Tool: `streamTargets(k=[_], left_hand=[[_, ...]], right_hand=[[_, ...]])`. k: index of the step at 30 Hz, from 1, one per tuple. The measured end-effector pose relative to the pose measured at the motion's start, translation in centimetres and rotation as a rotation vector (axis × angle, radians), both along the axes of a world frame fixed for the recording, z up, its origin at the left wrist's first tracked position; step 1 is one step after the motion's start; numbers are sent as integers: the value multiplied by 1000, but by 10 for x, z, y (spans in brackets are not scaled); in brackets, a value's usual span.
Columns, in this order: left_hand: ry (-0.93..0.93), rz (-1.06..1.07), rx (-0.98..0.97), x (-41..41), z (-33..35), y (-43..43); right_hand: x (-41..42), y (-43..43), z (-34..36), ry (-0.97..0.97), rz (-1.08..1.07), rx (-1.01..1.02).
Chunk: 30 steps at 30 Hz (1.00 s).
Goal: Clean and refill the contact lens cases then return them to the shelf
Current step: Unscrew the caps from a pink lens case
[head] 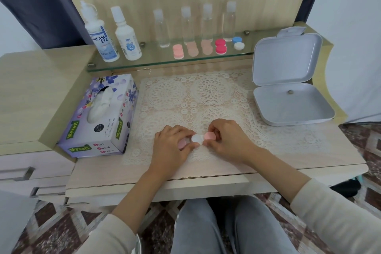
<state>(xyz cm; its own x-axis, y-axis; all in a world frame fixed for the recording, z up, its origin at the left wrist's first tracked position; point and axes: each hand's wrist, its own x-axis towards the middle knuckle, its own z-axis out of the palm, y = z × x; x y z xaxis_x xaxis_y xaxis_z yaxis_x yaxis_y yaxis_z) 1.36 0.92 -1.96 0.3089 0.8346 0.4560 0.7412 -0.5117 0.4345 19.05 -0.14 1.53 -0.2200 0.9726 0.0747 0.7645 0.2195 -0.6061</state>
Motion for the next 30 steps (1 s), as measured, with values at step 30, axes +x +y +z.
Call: streamTargets(k=[30], left_hand=[[-17,-7,37,1,-3,-1]], right_hand=[[-2,2,11,-92,-23,-42]])
